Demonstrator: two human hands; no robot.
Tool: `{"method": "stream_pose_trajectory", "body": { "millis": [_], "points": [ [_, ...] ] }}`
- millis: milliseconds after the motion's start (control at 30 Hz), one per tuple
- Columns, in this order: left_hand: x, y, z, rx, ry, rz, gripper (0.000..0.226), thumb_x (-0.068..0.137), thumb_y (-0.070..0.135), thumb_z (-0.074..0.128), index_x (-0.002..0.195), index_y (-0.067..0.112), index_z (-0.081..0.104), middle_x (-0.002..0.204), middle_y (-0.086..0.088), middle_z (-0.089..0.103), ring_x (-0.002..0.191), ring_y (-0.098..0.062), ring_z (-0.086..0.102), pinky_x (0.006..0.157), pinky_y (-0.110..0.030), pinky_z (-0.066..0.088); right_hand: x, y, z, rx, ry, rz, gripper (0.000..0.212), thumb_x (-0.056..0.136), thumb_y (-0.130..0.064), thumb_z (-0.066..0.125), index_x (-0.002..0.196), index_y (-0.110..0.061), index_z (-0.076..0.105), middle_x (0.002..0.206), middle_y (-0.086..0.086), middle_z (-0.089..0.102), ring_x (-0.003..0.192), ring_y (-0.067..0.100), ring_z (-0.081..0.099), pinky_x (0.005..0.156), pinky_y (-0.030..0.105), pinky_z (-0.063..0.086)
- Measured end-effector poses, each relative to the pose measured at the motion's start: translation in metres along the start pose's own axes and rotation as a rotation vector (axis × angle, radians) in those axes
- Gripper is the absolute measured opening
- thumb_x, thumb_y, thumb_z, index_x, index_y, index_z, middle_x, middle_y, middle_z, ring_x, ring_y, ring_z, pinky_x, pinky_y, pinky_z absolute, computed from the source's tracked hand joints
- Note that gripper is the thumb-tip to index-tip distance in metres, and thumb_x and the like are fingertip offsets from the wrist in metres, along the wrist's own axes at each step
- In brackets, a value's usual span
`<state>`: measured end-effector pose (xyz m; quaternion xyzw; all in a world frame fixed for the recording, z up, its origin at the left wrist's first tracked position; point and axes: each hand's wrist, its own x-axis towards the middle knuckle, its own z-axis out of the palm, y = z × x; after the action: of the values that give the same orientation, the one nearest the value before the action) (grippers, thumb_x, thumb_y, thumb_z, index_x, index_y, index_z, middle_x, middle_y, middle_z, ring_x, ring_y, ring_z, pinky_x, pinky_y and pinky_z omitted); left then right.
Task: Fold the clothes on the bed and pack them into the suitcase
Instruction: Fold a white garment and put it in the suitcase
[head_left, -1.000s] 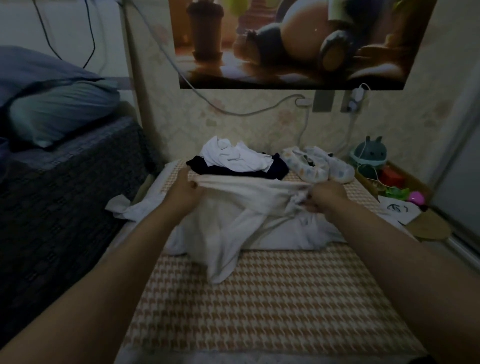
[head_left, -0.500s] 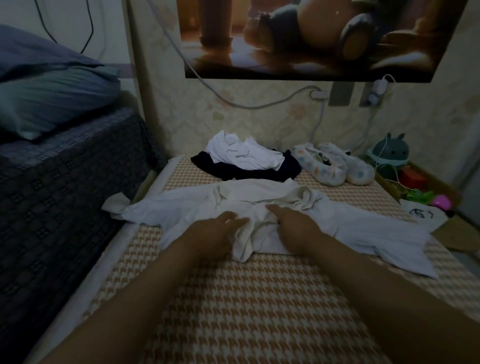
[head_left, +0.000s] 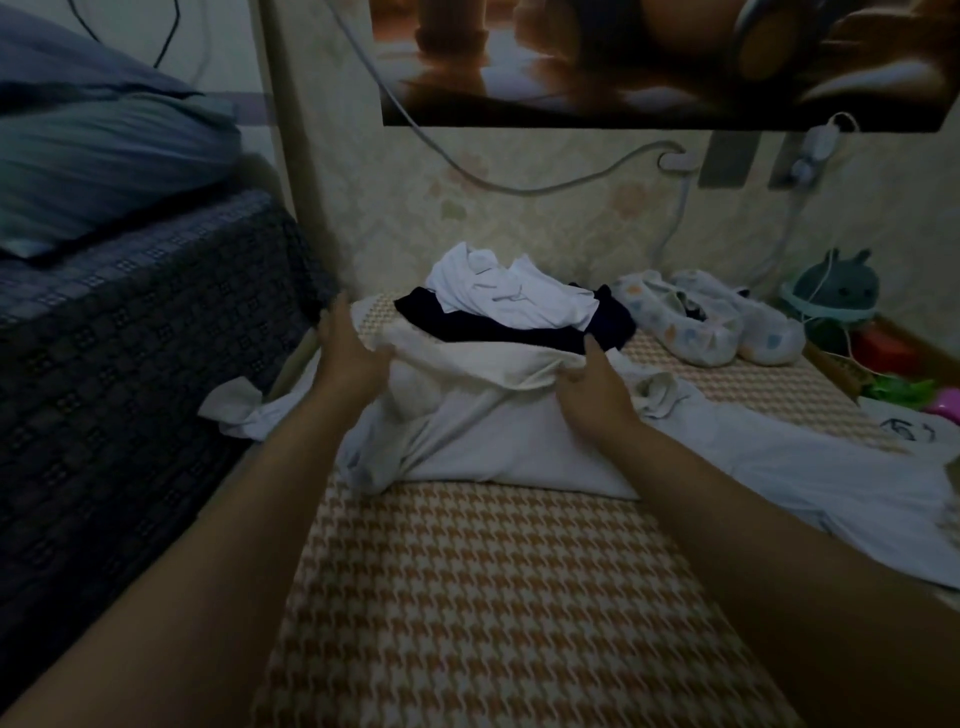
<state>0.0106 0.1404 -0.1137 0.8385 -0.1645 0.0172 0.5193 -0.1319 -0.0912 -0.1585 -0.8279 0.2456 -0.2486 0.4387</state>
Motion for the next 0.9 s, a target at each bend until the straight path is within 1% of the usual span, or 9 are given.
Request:
{"method": "stream_pose_trajectory", "body": {
  "millis": [100, 200, 300, 400, 500, 600, 700, 833, 900],
  "points": [
    [-0.019, -0.019, 0.003, 0.257, -0.119, 0.298, 0.049, 0.097, 0.012, 0.049, 0.143, 0.019, 0.034, 0.152, -0.017, 0.029, 0.136, -0.031, 0.034, 0.113, -0.037, 0.027, -0.022, 0.010, 0.001, -0.292, -0.277, -0.179, 0.080, 0.092, -0.022, 0.056, 0.155, -0.022, 0.007, 0.144, 0.004, 0.040, 0.130, 0.027, 0.045, 0.104, 0.033, 0.037],
    [-0.049, -0.029, 0.001, 0.458, -0.385, 0.449, 0.007, 0.091, 0.025, 0.053, 0.087, 0.029, 0.058, 0.094, 0.001, 0.059, 0.082, -0.010, 0.052, 0.089, -0.045, 0.047, -0.050, 0.015, 0.005, -0.502, -0.392, -0.411, 0.082, 0.076, -0.054, 0.050, 0.150, -0.024, 0.029, 0.153, 0.004, 0.031, 0.141, 0.021, 0.028, 0.118, 0.037, 0.021],
    [-0.074, -0.047, -0.003, 0.738, -0.513, 0.450, 0.055, 0.069, 0.066, 0.057, 0.110, 0.029, 0.061, 0.107, 0.002, 0.049, 0.097, -0.017, 0.048, 0.085, -0.037, 0.046, -0.064, 0.011, 0.007, -0.721, -0.419, -0.476, 0.088, 0.066, -0.067, 0.035, 0.144, -0.028, 0.041, 0.144, 0.003, 0.036, 0.131, 0.022, 0.035, 0.111, 0.040, 0.028],
    [-0.070, -0.056, -0.011, 0.702, -0.441, 0.399, 0.035, 0.088, 0.024, 0.063, 0.122, 0.020, 0.061, 0.120, -0.010, 0.054, 0.111, -0.029, 0.053, 0.094, -0.039, 0.044, -0.074, 0.001, 0.002, -0.898, -0.533, -0.384, 0.089, 0.066, -0.069, 0.032, 0.147, -0.033, 0.035, 0.140, 0.003, 0.035, 0.125, 0.023, 0.036, 0.102, 0.035, 0.032],
    [-0.064, -0.043, -0.027, 0.688, -0.389, 0.295, 0.043, 0.091, 0.003, 0.056, 0.134, 0.010, 0.055, 0.140, -0.014, 0.049, 0.128, -0.031, 0.046, 0.107, -0.031, 0.031, -0.075, -0.008, 0.001, -0.962, -0.539, -0.381, 0.052, 0.092, -0.036, 0.050, 0.142, -0.023, 0.043, 0.135, 0.006, 0.042, 0.122, 0.025, 0.044, 0.096, 0.030, 0.034],
    [-0.065, -0.040, -0.046, 0.840, -0.190, 0.197, 0.028, 0.090, 0.007, 0.054, 0.116, 0.009, 0.066, 0.119, -0.016, 0.061, 0.107, -0.030, 0.058, 0.090, -0.035, 0.047, -0.079, -0.016, -0.004, -0.861, -0.524, -0.407, 0.031, 0.091, -0.013, 0.052, 0.121, -0.012, 0.063, 0.122, 0.011, 0.058, 0.111, 0.028, 0.054, 0.091, 0.028, 0.038],
    [-0.085, -0.041, -0.052, 1.110, -0.329, 0.030, 0.044, 0.094, 0.030, 0.050, 0.132, 0.007, 0.052, 0.136, -0.014, 0.051, 0.123, -0.031, 0.049, 0.105, -0.038, 0.039, -0.096, -0.021, -0.014, -0.705, -0.547, -0.407, 0.023, 0.088, -0.013, 0.055, 0.104, -0.015, 0.071, 0.109, 0.004, 0.065, 0.098, 0.023, 0.059, 0.081, 0.027, 0.043],
    [-0.100, -0.024, -0.022, 1.058, -0.279, 0.485, 0.030, 0.084, 0.031, 0.052, 0.112, 0.021, 0.056, 0.117, -0.005, 0.047, 0.111, -0.028, 0.047, 0.091, -0.038, 0.038, -0.116, -0.001, -0.038, -0.797, -0.500, -0.390, 0.038, 0.083, -0.023, 0.051, 0.120, -0.030, 0.059, 0.113, -0.002, 0.049, 0.102, 0.019, 0.048, 0.085, 0.030, 0.039],
    [-0.113, -0.011, 0.004, 0.838, -0.469, 0.602, 0.033, 0.077, 0.028, 0.060, 0.109, 0.025, 0.054, 0.110, 0.001, 0.045, 0.101, -0.022, 0.049, 0.077, -0.031, 0.038, -0.119, 0.020, -0.061, -0.926, -0.399, -0.391, 0.046, 0.079, -0.026, 0.052, 0.125, -0.032, 0.050, 0.116, 0.000, 0.046, 0.107, 0.022, 0.045, 0.086, 0.034, 0.035]
  ]
}}
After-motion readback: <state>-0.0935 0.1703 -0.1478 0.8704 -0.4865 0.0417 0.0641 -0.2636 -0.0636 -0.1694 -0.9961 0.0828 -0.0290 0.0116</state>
